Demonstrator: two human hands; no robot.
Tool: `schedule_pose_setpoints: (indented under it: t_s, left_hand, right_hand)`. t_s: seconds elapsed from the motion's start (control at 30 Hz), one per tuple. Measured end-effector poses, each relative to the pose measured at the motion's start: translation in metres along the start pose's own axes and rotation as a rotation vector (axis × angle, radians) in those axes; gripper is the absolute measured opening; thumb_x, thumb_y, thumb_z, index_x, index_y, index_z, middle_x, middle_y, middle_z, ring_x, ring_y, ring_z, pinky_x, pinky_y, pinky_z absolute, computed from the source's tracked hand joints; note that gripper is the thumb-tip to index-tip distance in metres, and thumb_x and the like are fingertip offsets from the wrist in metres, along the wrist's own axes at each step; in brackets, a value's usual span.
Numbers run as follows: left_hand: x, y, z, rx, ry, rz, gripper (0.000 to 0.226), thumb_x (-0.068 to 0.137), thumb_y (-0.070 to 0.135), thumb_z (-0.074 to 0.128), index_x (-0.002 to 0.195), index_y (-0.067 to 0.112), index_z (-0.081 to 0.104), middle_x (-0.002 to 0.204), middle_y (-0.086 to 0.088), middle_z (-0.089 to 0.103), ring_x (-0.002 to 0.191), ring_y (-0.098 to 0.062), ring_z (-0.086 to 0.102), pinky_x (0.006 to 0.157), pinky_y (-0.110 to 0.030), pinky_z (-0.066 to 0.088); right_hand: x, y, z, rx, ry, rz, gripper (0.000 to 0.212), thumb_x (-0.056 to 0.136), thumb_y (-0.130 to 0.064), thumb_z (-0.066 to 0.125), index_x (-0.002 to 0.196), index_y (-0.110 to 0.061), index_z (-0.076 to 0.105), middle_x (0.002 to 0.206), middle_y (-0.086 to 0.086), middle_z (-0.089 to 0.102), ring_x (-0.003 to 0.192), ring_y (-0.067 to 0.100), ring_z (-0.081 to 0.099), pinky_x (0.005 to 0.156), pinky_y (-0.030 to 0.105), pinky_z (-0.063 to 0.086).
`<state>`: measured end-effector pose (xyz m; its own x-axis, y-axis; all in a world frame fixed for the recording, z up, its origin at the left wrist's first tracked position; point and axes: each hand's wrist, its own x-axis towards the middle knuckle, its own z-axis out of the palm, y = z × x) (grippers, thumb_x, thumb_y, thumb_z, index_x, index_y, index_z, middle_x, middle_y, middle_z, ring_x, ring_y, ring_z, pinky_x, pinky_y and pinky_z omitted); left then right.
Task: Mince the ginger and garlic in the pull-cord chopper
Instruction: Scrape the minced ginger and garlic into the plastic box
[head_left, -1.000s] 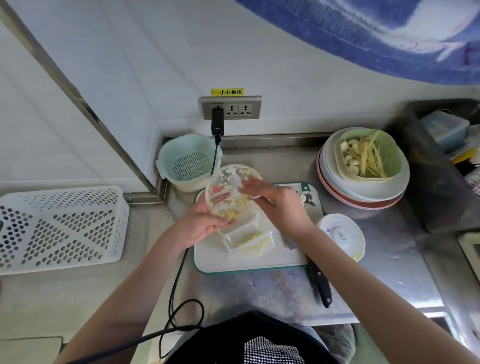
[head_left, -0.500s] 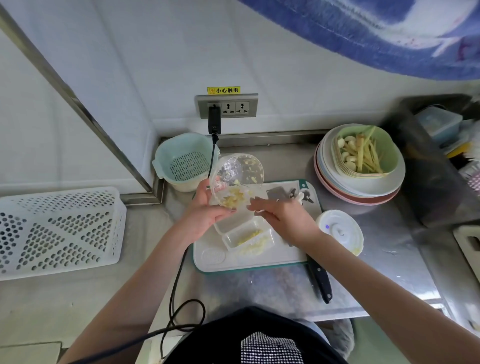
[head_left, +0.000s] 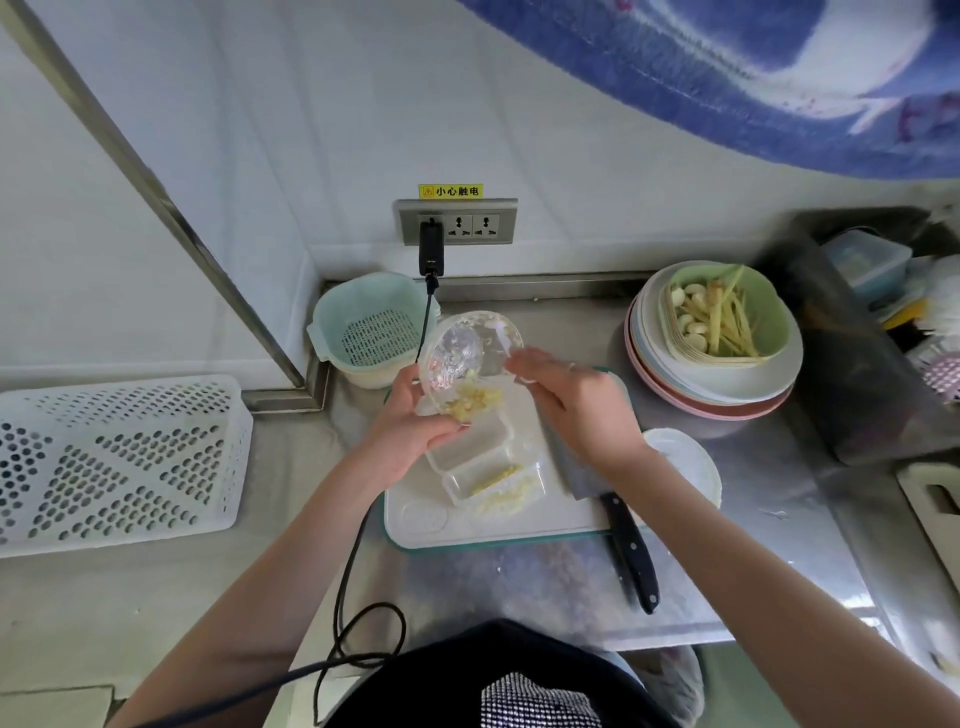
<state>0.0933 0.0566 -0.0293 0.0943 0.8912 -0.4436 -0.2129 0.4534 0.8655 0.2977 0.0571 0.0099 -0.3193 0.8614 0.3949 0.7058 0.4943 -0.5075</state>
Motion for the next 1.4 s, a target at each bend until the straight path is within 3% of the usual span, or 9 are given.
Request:
schedule_pose_setpoints:
  t_s: [0.17, 0.4, 0.6, 0.77, 0.93, 1.03, 1.1, 1.3, 1.4]
  left_hand:
    - [0.001, 0.001, -0.002, -0.013, 0.042, 0.000, 0.087, 0.069, -0.023, 0.064, 0.138, 0.022, 0.034, 0.135, -0.004, 0.045, 0.111, -0.024, 0.060, 0.089, -0.040, 0.055]
    - [-0.014, 0.003, 0.002, -0.259, -0.124, -0.064, 0.062, 0.080, -0.025, 0.050, 0.130, 0.012, 0.042, 0.128, -0.018, 0.053, 0.109, -0.035, 0.060, 0.077, -0.035, 0.059]
    - [-0.014, 0.009, 0.005, -0.229, -0.197, -0.076, 0.057, 0.081, -0.024, 0.046, 0.128, 0.009, 0.048, 0.099, -0.015, 0.069, 0.089, -0.026, 0.069, 0.077, -0.033, 0.059]
    - [-0.009, 0.011, 0.001, -0.253, -0.233, -0.072, 0.063, 0.079, -0.026, 0.046, 0.133, 0.008, 0.041, 0.126, -0.024, 0.056, 0.110, -0.036, 0.062, 0.081, -0.036, 0.058]
    - [-0.012, 0.015, 0.002, -0.243, -0.237, -0.067, 0.051, 0.079, -0.027, 0.043, 0.115, 0.009, 0.050, 0.093, -0.013, 0.072, 0.086, -0.024, 0.071, 0.077, -0.032, 0.059]
    - [-0.011, 0.010, -0.007, -0.262, -0.248, -0.070, 0.060, 0.077, -0.028, 0.045, 0.125, 0.008, 0.045, 0.108, -0.020, 0.067, 0.098, -0.031, 0.068, 0.084, -0.038, 0.057]
    - [-0.010, 0.007, -0.008, -0.215, -0.266, -0.070, 0.066, 0.074, -0.029, 0.048, 0.127, 0.011, 0.044, 0.114, -0.022, 0.063, 0.102, -0.033, 0.066, 0.087, -0.041, 0.055]
    - [-0.009, 0.017, 0.000, -0.188, -0.203, -0.053, 0.062, 0.077, -0.030, 0.043, 0.120, 0.014, 0.049, 0.110, -0.015, 0.063, 0.085, -0.018, 0.070, 0.067, -0.028, 0.060]
    - [-0.006, 0.014, -0.010, -0.161, -0.220, -0.074, 0.076, 0.077, -0.032, 0.043, 0.140, 0.010, 0.033, 0.129, -0.023, 0.054, 0.100, -0.028, 0.067, 0.077, -0.032, 0.059]
  right_hand:
    - [-0.029, 0.009, 0.011, -0.013, -0.237, 0.032, 0.026, 0.087, -0.018, 0.056, 0.108, -0.015, 0.072, 0.107, 0.002, 0.072, 0.090, 0.019, 0.071, 0.067, 0.037, 0.060]
    - [0.007, -0.013, -0.002, 0.091, 0.060, 0.021, 0.028, 0.085, 0.002, 0.062, 0.107, -0.012, 0.072, 0.113, 0.002, 0.069, 0.100, 0.009, 0.063, 0.081, 0.016, 0.048]
    - [0.007, -0.034, 0.013, 0.188, -0.230, 0.060, 0.028, 0.089, -0.011, 0.061, 0.111, -0.025, 0.071, 0.105, 0.001, 0.073, 0.078, 0.010, 0.068, 0.075, 0.030, 0.055]
    - [0.011, -0.026, 0.004, 0.220, 0.115, 0.158, 0.030, 0.086, 0.003, 0.059, 0.107, -0.012, 0.073, 0.112, 0.001, 0.069, 0.102, 0.002, 0.063, 0.088, 0.011, 0.049]
    - [0.012, -0.048, 0.009, 0.298, -0.221, 0.200, 0.021, 0.088, -0.010, 0.063, 0.103, -0.019, 0.075, 0.044, -0.011, 0.048, 0.040, 0.004, 0.038, 0.045, 0.009, 0.030]
    - [0.018, -0.042, 0.000, 0.362, -0.069, 0.324, 0.021, 0.089, -0.013, 0.064, 0.103, -0.025, 0.074, 0.049, 0.005, 0.055, 0.043, 0.007, 0.027, 0.044, 0.011, 0.024]
    - [0.024, -0.046, -0.004, 0.386, -0.004, 0.333, 0.023, 0.089, -0.009, 0.063, 0.107, -0.019, 0.073, 0.047, -0.012, 0.054, 0.039, 0.007, 0.028, 0.044, 0.009, 0.024]
    - [-0.002, -0.053, 0.004, 0.307, -0.316, 0.140, 0.025, 0.085, -0.002, 0.065, 0.103, -0.016, 0.075, 0.047, -0.014, 0.036, 0.043, 0.004, 0.037, 0.047, 0.010, 0.028]
    - [0.003, -0.034, -0.003, 0.412, -0.348, 0.271, 0.030, 0.087, -0.007, 0.065, 0.101, -0.032, 0.074, 0.073, -0.001, 0.073, 0.053, 0.000, 0.046, 0.056, 0.015, 0.040]
